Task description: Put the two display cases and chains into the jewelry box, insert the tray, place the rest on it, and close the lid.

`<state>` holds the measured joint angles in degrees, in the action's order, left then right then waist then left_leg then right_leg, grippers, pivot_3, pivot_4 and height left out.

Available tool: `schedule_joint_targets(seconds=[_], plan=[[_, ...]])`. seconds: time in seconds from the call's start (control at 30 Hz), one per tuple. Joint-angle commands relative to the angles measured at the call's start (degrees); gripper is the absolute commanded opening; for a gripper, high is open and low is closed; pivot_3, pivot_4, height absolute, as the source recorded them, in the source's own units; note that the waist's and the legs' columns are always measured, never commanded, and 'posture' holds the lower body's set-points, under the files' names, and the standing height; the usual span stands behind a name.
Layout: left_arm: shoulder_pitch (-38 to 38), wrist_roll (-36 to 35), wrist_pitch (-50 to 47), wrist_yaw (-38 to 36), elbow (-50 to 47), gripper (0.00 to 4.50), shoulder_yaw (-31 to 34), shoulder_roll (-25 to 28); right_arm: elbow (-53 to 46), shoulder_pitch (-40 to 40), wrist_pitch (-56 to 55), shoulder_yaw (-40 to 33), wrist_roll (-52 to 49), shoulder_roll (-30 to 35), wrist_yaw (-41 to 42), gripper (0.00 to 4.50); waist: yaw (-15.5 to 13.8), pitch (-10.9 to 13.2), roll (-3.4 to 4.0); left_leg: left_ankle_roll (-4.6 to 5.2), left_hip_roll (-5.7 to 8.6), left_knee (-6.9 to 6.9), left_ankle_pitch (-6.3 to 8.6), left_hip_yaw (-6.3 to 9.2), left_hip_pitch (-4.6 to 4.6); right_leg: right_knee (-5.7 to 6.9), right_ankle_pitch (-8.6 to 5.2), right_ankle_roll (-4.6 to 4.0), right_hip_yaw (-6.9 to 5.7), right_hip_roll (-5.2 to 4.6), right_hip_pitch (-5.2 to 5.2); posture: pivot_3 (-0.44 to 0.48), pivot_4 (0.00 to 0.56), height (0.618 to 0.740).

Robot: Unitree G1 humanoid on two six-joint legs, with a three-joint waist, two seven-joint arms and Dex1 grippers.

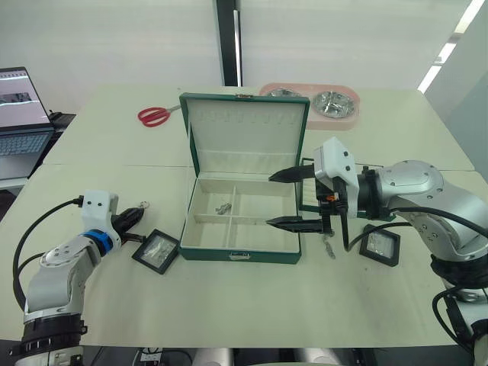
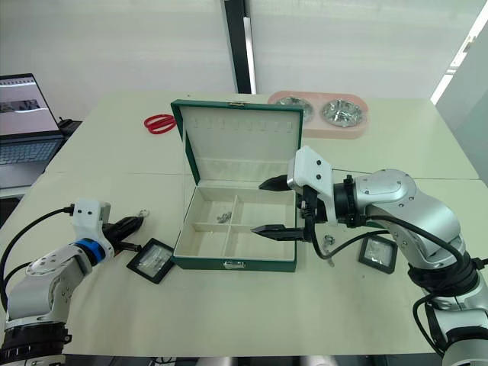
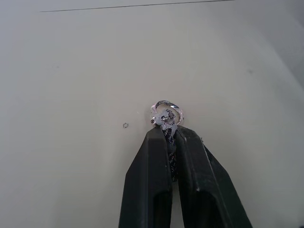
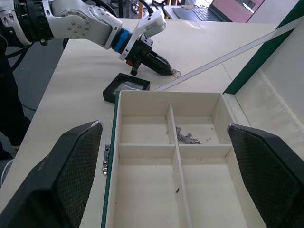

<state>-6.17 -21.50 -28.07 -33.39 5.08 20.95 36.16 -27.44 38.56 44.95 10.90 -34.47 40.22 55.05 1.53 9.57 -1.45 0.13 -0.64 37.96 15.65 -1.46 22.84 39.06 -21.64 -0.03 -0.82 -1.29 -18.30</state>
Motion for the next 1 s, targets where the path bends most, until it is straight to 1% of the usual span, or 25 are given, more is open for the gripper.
schedule_joint_targets(seconds=[0.03, 0.3, 0.43, 0.73, 1.0], plan=[[0.9, -4.6, 2.3, -3.5, -2.9, 0.01, 5.4, 0.9, -2.4, -0.3, -0.4, -1.7, -0.5, 0.3, -0.3, 4.50, 0.0, 0.0, -0.04, 0.00, -0.01, 0.00, 0.00, 0.00, 0.01, 0.00, 0.00, 0.00, -0.01, 0.00, -0.01, 0.000, 0.150, 0.740], [2.8, -12.7, -2.0, -10.2, -5.7, 0.01, 12.1, 6.3, -2.6, -1.0, -0.8, -1.6, -0.4, -0.1, -0.7, 4.50, 0.1, 0.0, -0.05, 0.00, -0.01, -0.01, 0.00, 0.02, 0.01, -0.01, 0.00, 0.00, -0.01, 0.00, -0.01, 0.000, 0.150, 0.740], [3.0, -17.0, -6.3, -13.4, -6.0, 0.01, 14.6, 9.7, -2.5, -1.1, -1.2, -1.5, -0.4, -0.4, -0.7, 4.50, 0.2, 0.0, -0.04, 0.00, -0.01, -0.01, 0.00, 0.02, 0.01, -0.02, 0.00, 0.00, 0.00, 0.00, -0.02, 0.000, 0.150, 0.740], [3.5, -22.4, -13.2, -20.3, -8.1, 0.01, 15.6, 15.9, -1.9, -1.1, -2.0, -1.4, -0.1, -0.1, 0.1, 4.50, 0.2, 0.0, -0.04, 0.01, -0.01, -0.02, 0.00, 0.03, 0.02, -0.02, 0.00, 0.00, 0.00, 0.00, -0.04, 0.000, 0.150, 0.740], [3.1, -29.2, -21.3, -27.3, -15.6, 0.01, 15.1, 23.6, -1.6, -2.0, -2.0, -2.8, -0.7, 2.2, 2.3, 4.50, 0.2, 0.1, -0.03, 0.01, -0.01, -0.03, 0.01, 0.04, 0.04, -0.03, 0.00, 0.00, 0.00, 0.00, -0.04, 0.000, 0.150, 0.740]])
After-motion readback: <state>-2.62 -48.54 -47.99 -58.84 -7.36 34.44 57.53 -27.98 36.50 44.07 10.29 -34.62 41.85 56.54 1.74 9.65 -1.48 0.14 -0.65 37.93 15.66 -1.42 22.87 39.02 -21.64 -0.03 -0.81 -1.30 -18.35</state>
